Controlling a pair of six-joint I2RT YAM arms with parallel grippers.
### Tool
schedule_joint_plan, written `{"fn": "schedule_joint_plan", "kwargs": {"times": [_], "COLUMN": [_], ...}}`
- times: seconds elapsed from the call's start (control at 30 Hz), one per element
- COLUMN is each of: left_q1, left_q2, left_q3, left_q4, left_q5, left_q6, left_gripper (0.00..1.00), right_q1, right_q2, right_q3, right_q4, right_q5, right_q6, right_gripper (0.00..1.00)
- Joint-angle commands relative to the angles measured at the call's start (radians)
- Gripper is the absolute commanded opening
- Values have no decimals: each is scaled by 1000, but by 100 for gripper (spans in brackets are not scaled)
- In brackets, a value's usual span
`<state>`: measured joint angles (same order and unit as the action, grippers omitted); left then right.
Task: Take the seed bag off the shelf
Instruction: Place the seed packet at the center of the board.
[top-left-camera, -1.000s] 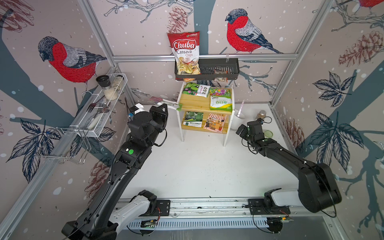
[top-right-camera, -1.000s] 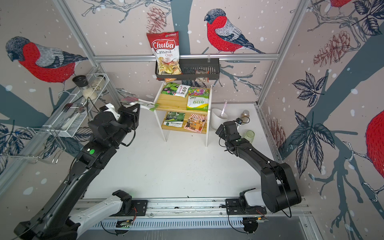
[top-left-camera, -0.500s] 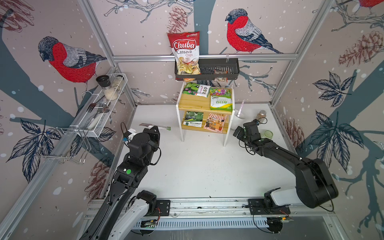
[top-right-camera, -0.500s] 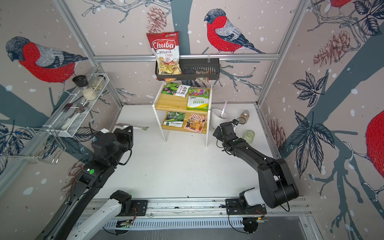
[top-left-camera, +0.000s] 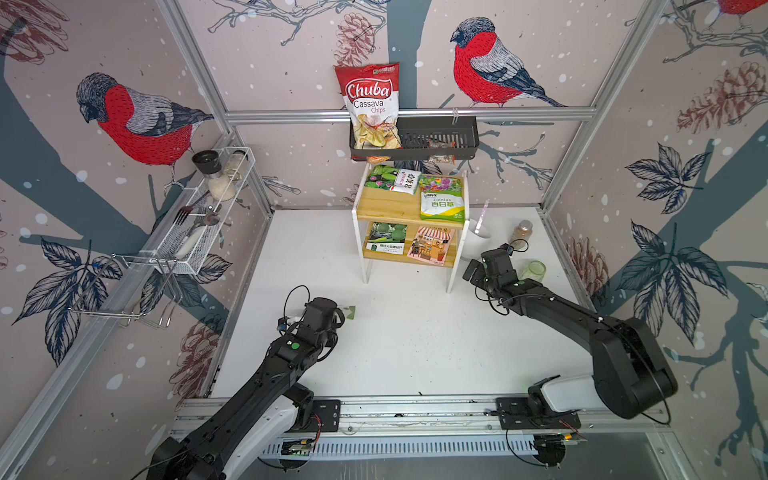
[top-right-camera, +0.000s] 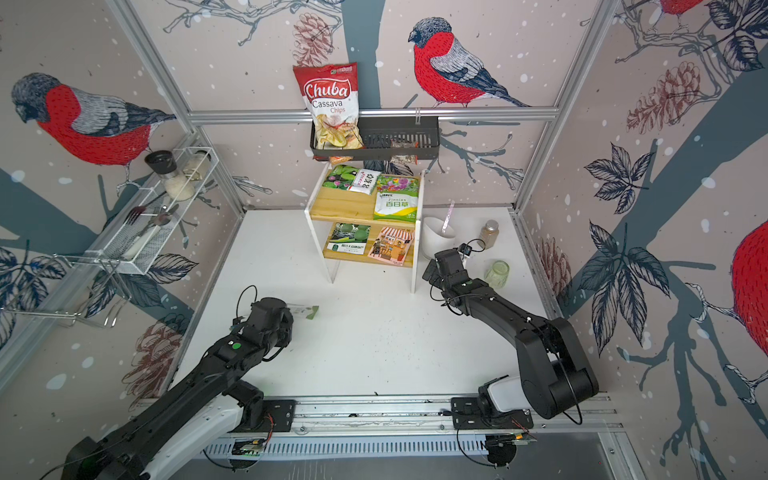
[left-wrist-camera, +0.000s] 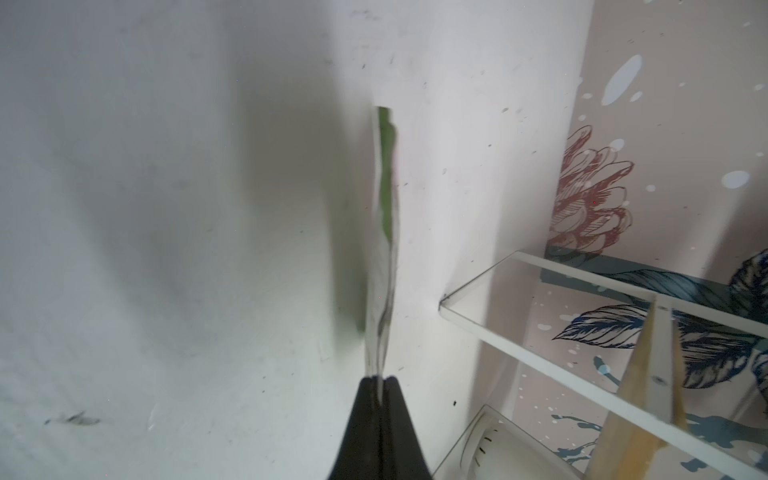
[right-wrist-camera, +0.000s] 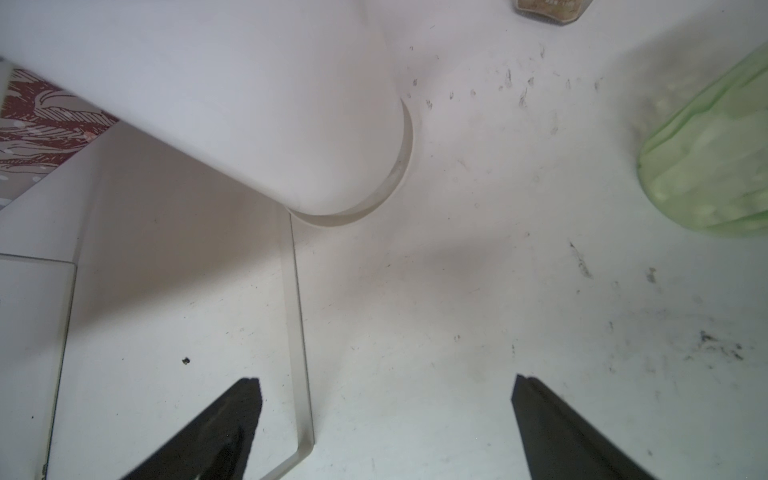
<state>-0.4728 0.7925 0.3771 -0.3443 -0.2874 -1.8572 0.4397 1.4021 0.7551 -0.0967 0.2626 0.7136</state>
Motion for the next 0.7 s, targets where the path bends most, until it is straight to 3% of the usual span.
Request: {"fn": "schedule_joint_plan", "kwargs": {"times": [0.0, 0.17, 0.2, 0.33, 0.37, 0.4, 0.43, 0.57, 0.67], "left_q1": [-68, -145, -150, -150, -146, -139, -133, -119, -20], "left_q2": [26, 37, 34, 50, 61, 75, 88, 156, 267], "left_q3": [-9, -40, -49, 20, 34, 41, 44, 137, 236], "left_q4": [-22, -16, -2, -81, -89, -83, -62, -94, -99], "left_q5": [9, 70, 100, 231, 286, 357, 413, 525, 595], "left_q6": [-156, -249, -252, -196, -165, -131, -88, 131, 413], "left_gripper": [0, 0, 4, 59, 77, 88, 93, 92, 85], "right_q1": [16, 21, 21, 22, 22, 21, 22, 21, 21], "right_q2": [-18, -10, -4, 13, 16, 18, 18, 27, 39], "right_q3": [-19, -25, -22, -9, -7, -5, -4, 0, 8], "right_q4": [-35, -30, -29, -27, -27, -27, -26, -13, -7], "right_q5": [23, 32, 32, 28, 27, 26, 27, 27, 23], "right_q6": [28, 38, 38, 41, 42, 43, 43, 45, 41], "right_gripper": [100, 100, 100, 100, 100, 100, 100, 100, 100]}}
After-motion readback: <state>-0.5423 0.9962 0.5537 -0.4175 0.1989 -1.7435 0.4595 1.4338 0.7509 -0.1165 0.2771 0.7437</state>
